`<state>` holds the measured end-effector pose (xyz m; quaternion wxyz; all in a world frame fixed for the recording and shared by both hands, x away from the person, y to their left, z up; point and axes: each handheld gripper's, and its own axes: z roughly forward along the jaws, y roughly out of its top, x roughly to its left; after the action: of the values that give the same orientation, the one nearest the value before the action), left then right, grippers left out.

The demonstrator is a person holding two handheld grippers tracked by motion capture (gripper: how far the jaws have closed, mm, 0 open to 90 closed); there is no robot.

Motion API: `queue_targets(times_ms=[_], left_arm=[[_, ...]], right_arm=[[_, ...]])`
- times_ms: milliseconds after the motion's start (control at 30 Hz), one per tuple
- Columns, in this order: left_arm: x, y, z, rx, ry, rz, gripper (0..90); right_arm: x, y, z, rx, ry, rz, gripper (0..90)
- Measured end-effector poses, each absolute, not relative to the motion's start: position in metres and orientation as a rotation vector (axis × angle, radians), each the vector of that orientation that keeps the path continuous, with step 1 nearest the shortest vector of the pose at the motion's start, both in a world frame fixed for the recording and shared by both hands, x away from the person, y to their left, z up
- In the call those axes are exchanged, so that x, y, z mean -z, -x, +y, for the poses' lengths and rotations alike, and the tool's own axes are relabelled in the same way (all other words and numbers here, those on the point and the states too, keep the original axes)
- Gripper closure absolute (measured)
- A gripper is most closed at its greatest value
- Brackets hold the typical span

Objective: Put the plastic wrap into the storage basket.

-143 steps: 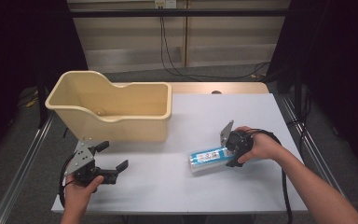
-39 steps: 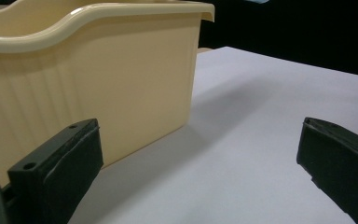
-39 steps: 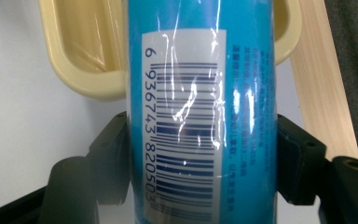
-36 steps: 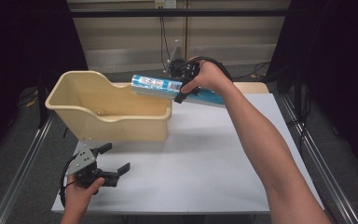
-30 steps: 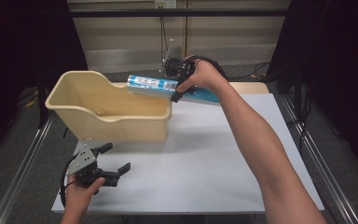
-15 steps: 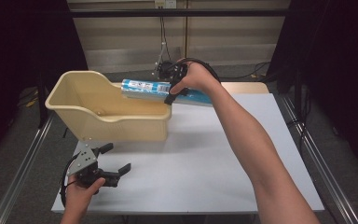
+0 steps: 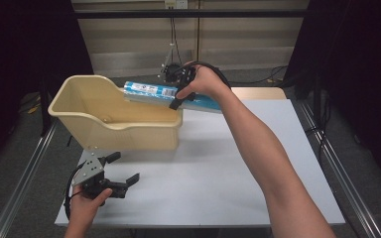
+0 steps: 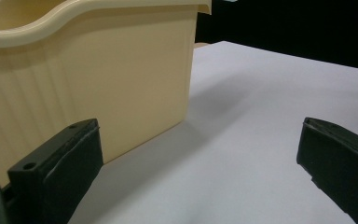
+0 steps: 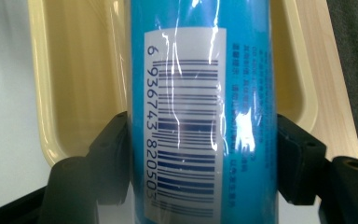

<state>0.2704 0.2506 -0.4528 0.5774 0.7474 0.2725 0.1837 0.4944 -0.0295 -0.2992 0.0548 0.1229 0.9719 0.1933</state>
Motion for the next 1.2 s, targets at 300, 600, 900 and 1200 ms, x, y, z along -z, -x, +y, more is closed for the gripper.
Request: queue_targets(times_ms=[300,600,900,1200], left_arm=[[0.453,-0.270,0.251,-0.422,-1.752,0.636,0.1],[0.454,-0.271,0.249,-0.427,-1.755,0.636,0.1],[0.454,-0.271,0.249,-0.417,-1.759,0.635,0.1],[0.454,-0.272,0.250,-0.426,-1.759,0.631,0.1]], right_arm=[[0.299,-0.495,-0.026,-0.577,-0.359,2.953,31.4],[0.298,-0.495,-0.024,-0.526,-0.350,2.968,31.4],[0.297,-0.495,-0.021,-0.498,-0.325,2.971,31.5],[0.298,-0.496,-0.012,-0.501,-0.287,2.970,31.5]])
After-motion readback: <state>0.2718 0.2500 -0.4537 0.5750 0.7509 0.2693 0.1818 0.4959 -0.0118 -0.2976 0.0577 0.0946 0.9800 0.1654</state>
